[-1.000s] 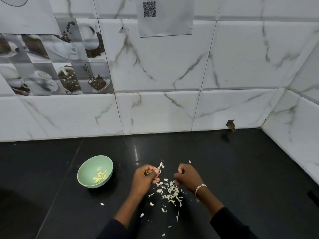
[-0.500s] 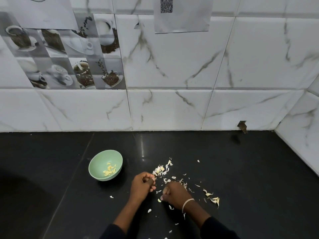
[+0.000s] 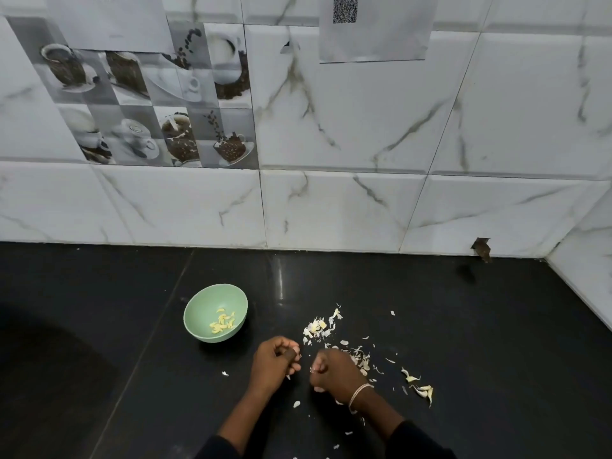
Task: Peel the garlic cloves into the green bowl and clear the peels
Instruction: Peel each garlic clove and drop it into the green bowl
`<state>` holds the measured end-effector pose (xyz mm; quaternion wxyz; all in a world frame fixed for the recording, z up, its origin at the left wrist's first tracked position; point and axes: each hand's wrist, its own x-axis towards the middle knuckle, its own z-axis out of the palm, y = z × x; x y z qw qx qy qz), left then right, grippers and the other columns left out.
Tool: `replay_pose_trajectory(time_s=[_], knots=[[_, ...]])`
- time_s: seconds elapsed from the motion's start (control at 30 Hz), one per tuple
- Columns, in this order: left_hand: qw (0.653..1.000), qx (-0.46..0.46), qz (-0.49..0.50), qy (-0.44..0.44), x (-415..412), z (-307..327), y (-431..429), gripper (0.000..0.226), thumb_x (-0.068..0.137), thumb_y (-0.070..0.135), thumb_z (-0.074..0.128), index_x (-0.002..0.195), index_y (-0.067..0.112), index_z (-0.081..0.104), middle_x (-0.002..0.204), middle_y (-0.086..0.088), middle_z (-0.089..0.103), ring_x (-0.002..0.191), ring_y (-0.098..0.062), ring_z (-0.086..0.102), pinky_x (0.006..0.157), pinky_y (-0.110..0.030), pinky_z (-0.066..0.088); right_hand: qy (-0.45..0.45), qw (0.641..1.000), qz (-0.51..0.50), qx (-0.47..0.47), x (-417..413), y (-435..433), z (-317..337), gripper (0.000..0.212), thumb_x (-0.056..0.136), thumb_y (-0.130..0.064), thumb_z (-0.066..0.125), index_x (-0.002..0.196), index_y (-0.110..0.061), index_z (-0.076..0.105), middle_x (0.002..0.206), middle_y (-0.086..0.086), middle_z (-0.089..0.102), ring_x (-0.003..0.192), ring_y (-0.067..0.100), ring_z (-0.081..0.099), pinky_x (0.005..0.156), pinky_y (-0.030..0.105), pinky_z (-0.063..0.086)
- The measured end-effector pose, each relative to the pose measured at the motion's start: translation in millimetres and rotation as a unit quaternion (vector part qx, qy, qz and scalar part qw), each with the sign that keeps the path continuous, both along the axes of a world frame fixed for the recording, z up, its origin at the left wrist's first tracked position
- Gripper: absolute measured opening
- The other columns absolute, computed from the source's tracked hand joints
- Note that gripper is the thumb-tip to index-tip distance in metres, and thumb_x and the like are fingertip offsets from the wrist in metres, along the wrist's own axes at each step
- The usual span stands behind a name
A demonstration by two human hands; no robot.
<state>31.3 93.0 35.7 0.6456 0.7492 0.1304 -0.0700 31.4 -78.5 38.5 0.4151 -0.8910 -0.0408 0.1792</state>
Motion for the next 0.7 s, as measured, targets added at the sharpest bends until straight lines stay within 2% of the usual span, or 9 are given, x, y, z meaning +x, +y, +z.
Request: replay_pose_trajectory(time_s=[0.1, 0.27, 0.4, 0.47, 0.53, 0.6, 0.7], knots=[[1.0, -0.016, 0.006, -0.002, 0.2, 3.7, 1.9, 0.007, 0.093, -0.001, 0.064, 0.09, 0.0, 0.069, 0.073, -0.015, 0.072, 0.06, -0.023, 0.07, 0.054, -0.026, 0.051, 0.041, 0.98, -0.052, 0.189, 6.3, -10.7, 11.8, 0.015, 0.076, 0.004, 0.073, 0.084, -0.006, 0.067, 0.072, 0.014, 0.068, 0.062, 0.024, 0.069, 0.06, 0.032, 0.057], [0.996, -0.091, 0.022, -0.011, 2.1, 13.9, 2.1, 0.009, 0.095, 0.004, 0.063, 0.093, -0.003, 0.069, 0.079, -0.023, 0.071, 0.066, -0.026, 0.07, 0.058, -0.026, 0.051, 0.041, 0.953, -0.067, 0.291, 26.6, -9.0, 38.2, 0.009, 0.086, 0.007, 0.07, 0.095, 0.006, 0.068, 0.08, 0.019, 0.073, 0.067, 0.025, 0.072, 0.062, 0.027, 0.059], [0.984, -0.168, 0.058, -0.02, 4.7, 27.0, 5.2, 0.015, 0.097, 0.011, 0.063, 0.096, -0.002, 0.07, 0.078, -0.014, 0.07, 0.067, -0.023, 0.067, 0.061, -0.024, 0.051, 0.026, 0.945, -0.081, 0.316, 43.6, 10.2, 52.9, 0.003, 0.089, 0.007, 0.066, 0.091, 0.005, 0.068, 0.078, 0.016, 0.073, 0.067, 0.023, 0.071, 0.062, 0.025, 0.058], [0.98, -0.175, 0.087, -0.022, 6.7, 30.5, 13.0, 0.017, 0.098, 0.014, 0.062, 0.096, -0.001, 0.071, 0.077, -0.013, 0.07, 0.066, -0.021, 0.066, 0.061, -0.025, 0.05, 0.027, 0.945, -0.087, 0.314, 54.4, 26.6, 61.1, 0.006, 0.086, 0.01, 0.066, 0.087, 0.004, 0.068, 0.074, 0.013, 0.073, 0.064, 0.021, 0.07, 0.06, 0.024, 0.058], [0.977, -0.174, 0.121, -0.018, 6.4, 30.6, 24.7, 0.017, 0.1, 0.013, 0.06, 0.096, 0.0, 0.07, 0.076, -0.012, 0.069, 0.063, -0.02, 0.065, 0.06, -0.025, 0.049, 0.036, 0.947, -0.082, 0.307, 66.7, 46.6, 66.5, 0.009, 0.085, 0.009, 0.067, 0.091, 0.003, 0.068, 0.073, 0.011, 0.072, 0.061, 0.018, 0.069, 0.06, 0.025, 0.058], [0.973, -0.173, 0.151, -0.016, 3.1, 31.0, 36.3, 0.017, 0.1, 0.011, 0.058, 0.095, -0.001, 0.069, 0.075, -0.011, 0.068, 0.061, -0.019, 0.064, 0.058, -0.025, 0.048, 0.038, 0.958, -0.058, 0.279, 78.8, 69.6, 68.9, 0.012, 0.088, 0.006, 0.065, 0.098, 0.002, 0.071, 0.074, 0.008, 0.071, 0.06, 0.014, 0.067, 0.062, 0.024, 0.058], [0.967, -0.17, 0.186, -0.021, -2.8, 32.6, 53.1, 0.017, 0.099, 0.009, 0.059, 0.094, -0.004, 0.069, 0.073, -0.012, 0.067, 0.059, -0.018, 0.062, 0.055, -0.025, 0.047, 0.014, 0.976, -0.015, 0.215, 93.3, 106.3, 68.5, 0.013, 0.093, -0.001, 0.061, 0.098, 0.0, 0.073, 0.073, 0.005, 0.069, 0.058, 0.01, 0.065, 0.062, 0.025, 0.06]])
